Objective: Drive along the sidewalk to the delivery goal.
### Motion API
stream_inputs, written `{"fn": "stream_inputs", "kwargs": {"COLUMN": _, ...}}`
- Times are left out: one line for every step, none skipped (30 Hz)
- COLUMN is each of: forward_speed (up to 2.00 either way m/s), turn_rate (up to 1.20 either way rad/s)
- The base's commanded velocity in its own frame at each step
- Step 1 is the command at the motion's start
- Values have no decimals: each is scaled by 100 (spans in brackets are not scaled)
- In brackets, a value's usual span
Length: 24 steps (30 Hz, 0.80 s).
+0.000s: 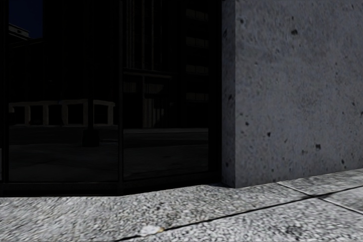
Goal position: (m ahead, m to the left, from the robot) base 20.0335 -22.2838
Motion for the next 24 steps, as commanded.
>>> {"fn": "stream_inputs", "kwargs": {"forward_speed": 131, "turn_rate": -95}}
{"fn": "stream_inputs", "kwargs": {"forward_speed": 131, "turn_rate": -100}}
{"fn": "stream_inputs", "kwargs": {"forward_speed": 131, "turn_rate": -100}}
{"fn": "stream_inputs", "kwargs": {"forward_speed": 131, "turn_rate": -102}}
{"fn": "stream_inputs", "kwargs": {"forward_speed": 131, "turn_rate": -102}}
{"fn": "stream_inputs", "kwargs": {"forward_speed": 131, "turn_rate": -102}}
{"fn": "stream_inputs", "kwargs": {"forward_speed": 131, "turn_rate": -102}}
{"fn": "stream_inputs", "kwargs": {"forward_speed": 131, "turn_rate": -102}}
{"fn": "stream_inputs", "kwargs": {"forward_speed": 131, "turn_rate": -102}}
{"fn": "stream_inputs", "kwargs": {"forward_speed": 131, "turn_rate": -102}}
{"fn": "stream_inputs", "kwargs": {"forward_speed": 131, "turn_rate": -102}}
{"fn": "stream_inputs", "kwargs": {"forward_speed": 131, "turn_rate": -103}}
{"fn": "stream_inputs", "kwargs": {"forward_speed": 131, "turn_rate": -103}}
{"fn": "stream_inputs", "kwargs": {"forward_speed": 131, "turn_rate": -103}}
{"fn": "stream_inputs", "kwargs": {"forward_speed": 131, "turn_rate": -103}}
{"fn": "stream_inputs", "kwargs": {"forward_speed": 131, "turn_rate": -103}}
{"fn": "stream_inputs", "kwargs": {"forward_speed": 131, "turn_rate": -103}}
{"fn": "stream_inputs", "kwargs": {"forward_speed": 131, "turn_rate": -103}}
{"fn": "stream_inputs", "kwargs": {"forward_speed": 131, "turn_rate": -103}}
{"fn": "stream_inputs", "kwargs": {"forward_speed": 131, "turn_rate": -103}}
{"fn": "stream_inputs", "kwargs": {"forward_speed": 131, "turn_rate": -103}}
{"fn": "stream_inputs", "kwargs": {"forward_speed": 131, "turn_rate": -103}}
{"fn": "stream_inputs", "kwargs": {"forward_speed": 131, "turn_rate": -103}}
{"fn": "stream_inputs", "kwargs": {"forward_speed": 131, "turn_rate": -103}}
